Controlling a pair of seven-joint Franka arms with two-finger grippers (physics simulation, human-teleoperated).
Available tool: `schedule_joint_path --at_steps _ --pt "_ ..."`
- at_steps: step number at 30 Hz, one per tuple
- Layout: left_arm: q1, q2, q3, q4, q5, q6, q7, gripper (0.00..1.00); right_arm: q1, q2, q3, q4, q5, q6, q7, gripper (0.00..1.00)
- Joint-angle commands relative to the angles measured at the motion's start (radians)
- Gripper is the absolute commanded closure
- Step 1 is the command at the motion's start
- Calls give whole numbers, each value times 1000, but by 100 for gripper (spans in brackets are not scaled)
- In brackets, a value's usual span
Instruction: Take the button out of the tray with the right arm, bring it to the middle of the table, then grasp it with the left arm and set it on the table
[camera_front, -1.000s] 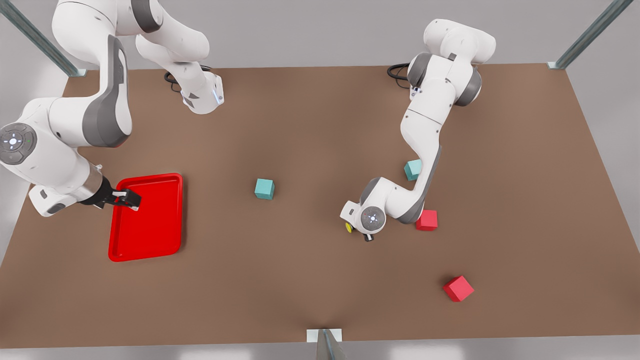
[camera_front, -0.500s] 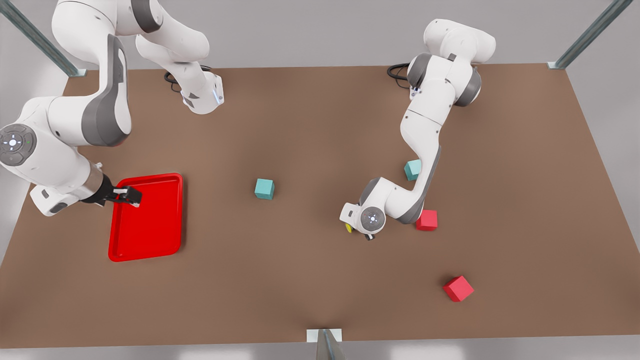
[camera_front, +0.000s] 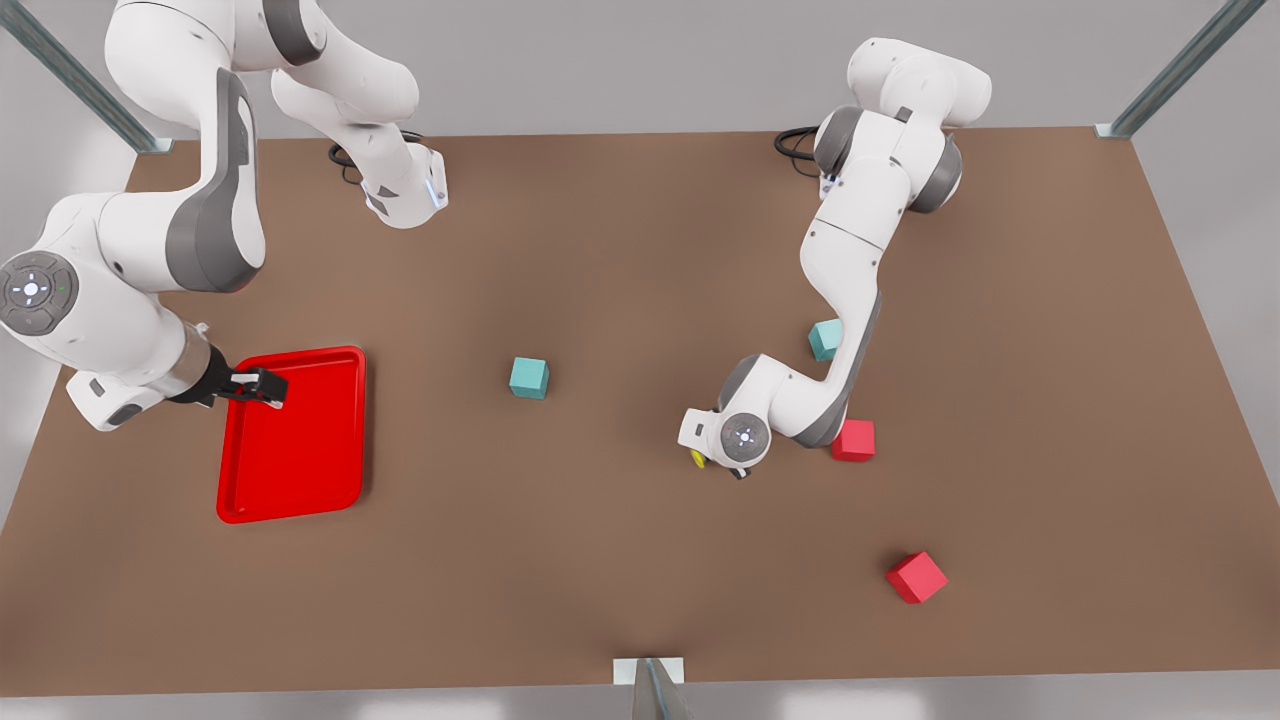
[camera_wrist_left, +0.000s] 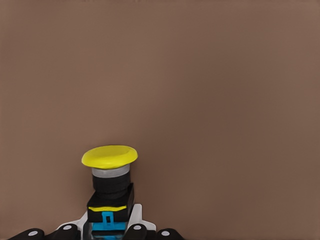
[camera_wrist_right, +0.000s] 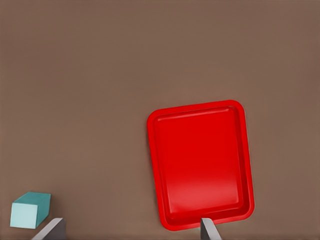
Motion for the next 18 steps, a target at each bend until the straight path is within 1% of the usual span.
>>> schedule_joint_path --at_steps 1,3,5,7,13,17,18 --pt "0 -1 0 0 0 4 -71 53 0 -1 0 0 0 -3 -11 0" --pt "0 6 0 0 0 6 -71 54 -3 -1 0 0 0 -3 -11 0" --pt "0 11 0 0 0 6 -71 54 14 -1 0 -3 -4 -47 -3 0" --pt "0 11 1 0 2 6 -73 55 43 -1 0 -6 -7 -40 -2 0" --pt "0 3 1 3 2 -8 -73 55 114 2 2 -9 -7 -34 0 0" --pt "0 0 0 4 2 -8 -73 55 128 0 2 -7 -7 -38 -3 0" --pt "0 0 1 4 2 -7 -73 57 124 0 2 -9 -9 -40 -5 0"
